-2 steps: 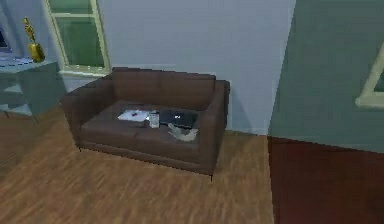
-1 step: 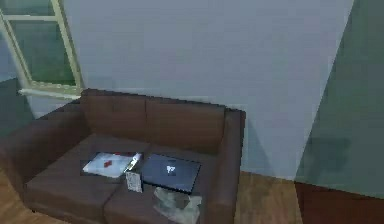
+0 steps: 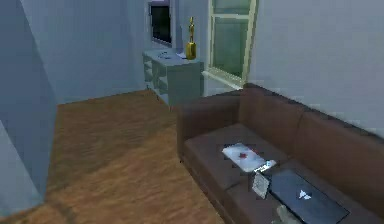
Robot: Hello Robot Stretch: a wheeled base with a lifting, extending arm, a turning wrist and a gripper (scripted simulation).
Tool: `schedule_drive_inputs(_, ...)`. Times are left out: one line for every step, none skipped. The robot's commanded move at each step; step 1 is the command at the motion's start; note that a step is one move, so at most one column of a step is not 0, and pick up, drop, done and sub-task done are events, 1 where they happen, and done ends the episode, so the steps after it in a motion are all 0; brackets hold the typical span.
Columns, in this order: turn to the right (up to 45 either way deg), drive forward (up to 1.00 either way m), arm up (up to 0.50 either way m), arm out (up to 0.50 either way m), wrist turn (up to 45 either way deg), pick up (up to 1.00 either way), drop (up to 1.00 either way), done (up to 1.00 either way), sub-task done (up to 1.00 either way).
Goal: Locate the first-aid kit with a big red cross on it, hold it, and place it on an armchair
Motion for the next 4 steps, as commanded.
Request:
schedule_drive_inputs(-45.0,0.0,0.0,0.0,0.0,0.0,0.0,0.0,0.0)
schedule_drive_inputs(-24.0,0.0,0.0,0.0,0.0,0.0,0.0,0.0,0.0)
schedule_drive_inputs(45.0,0.0,0.0,0.0,0.0,0.0,0.0,0.0,0.0)
schedule_drive_inputs(18.0,0.0,0.0,0.0,0.0,0.0,0.0,0.0,0.0)
